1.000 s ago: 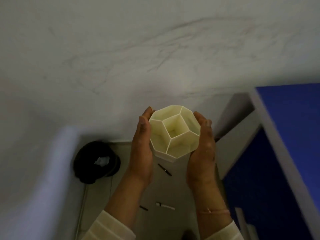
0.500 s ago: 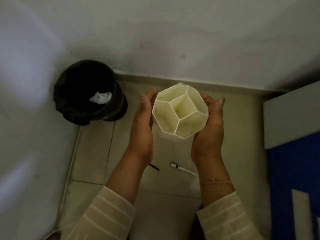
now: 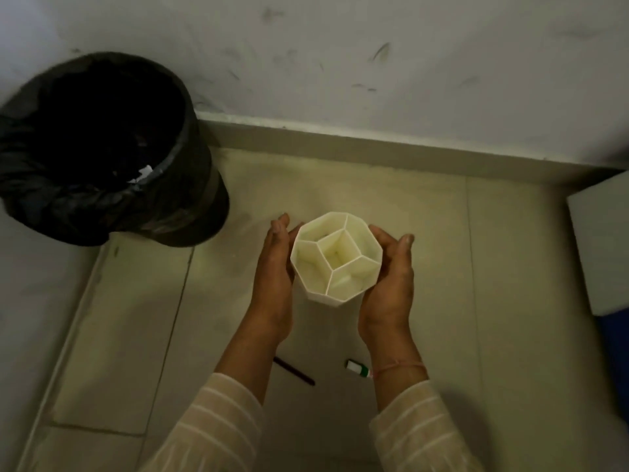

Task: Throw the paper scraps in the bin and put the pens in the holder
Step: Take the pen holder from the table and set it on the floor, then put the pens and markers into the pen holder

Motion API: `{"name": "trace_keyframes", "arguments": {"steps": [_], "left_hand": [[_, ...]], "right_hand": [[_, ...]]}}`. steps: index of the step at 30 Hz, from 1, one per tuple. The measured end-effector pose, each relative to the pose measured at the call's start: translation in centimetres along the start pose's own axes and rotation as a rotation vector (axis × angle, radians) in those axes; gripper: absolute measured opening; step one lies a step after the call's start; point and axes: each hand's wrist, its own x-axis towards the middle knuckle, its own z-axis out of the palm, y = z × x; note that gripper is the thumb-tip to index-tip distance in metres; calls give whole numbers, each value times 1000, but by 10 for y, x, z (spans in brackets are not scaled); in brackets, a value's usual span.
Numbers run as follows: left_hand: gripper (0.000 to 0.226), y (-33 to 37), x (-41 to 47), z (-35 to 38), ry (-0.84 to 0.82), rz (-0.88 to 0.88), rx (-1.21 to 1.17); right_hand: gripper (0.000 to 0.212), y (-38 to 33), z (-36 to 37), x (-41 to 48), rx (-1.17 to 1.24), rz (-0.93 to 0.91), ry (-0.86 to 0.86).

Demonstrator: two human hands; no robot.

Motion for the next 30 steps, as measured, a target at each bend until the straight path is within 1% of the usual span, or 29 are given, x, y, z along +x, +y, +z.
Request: {"name": "trace_keyframes", "arguments": {"steps": [4,8,10,12,13,17,19,21,23,24,27,29,30], "left_hand": [[82,-9,15,-8,-34,52,8],[79,-29,18,-12,-9,21,-2],[69,-42,20,-13,10,-1,-3],[48,-50,19,-12,56,-12,-12],[42,-52,18,-11,68,-12,-16],[39,-48,15,-8,79,-6,28],[39,-45,15,-10,94,38,98],[43,-43,21,-17,148,111,192],[44,-42,32,-30,214,183,326],[42,-41,39,-36,241,196,398],[51,-37,58,-55,321,147,483],[46,-31,61,-59,340,136,555],[42,-30,62,-60,346,137,627]], "right_hand": [[60,22,-2,11,57,-5,11],[62,41,-9,19,140,38,28],[62,52,-15,23,117,32,44],[61,58,-21,23,79,23,57],[60,59,-23,22,83,24,60],[57,59,-25,24,65,52,17],[55,58,-30,30,33,15,37],[38,53,-40,42,-142,-119,124],[17,45,-55,55,-396,-262,206],[14,40,-64,63,-542,-310,227],[22,29,-81,90,-943,-350,221],[30,30,-88,108,-1153,-318,149],[28,31,-90,113,-1251,-300,109]]}}
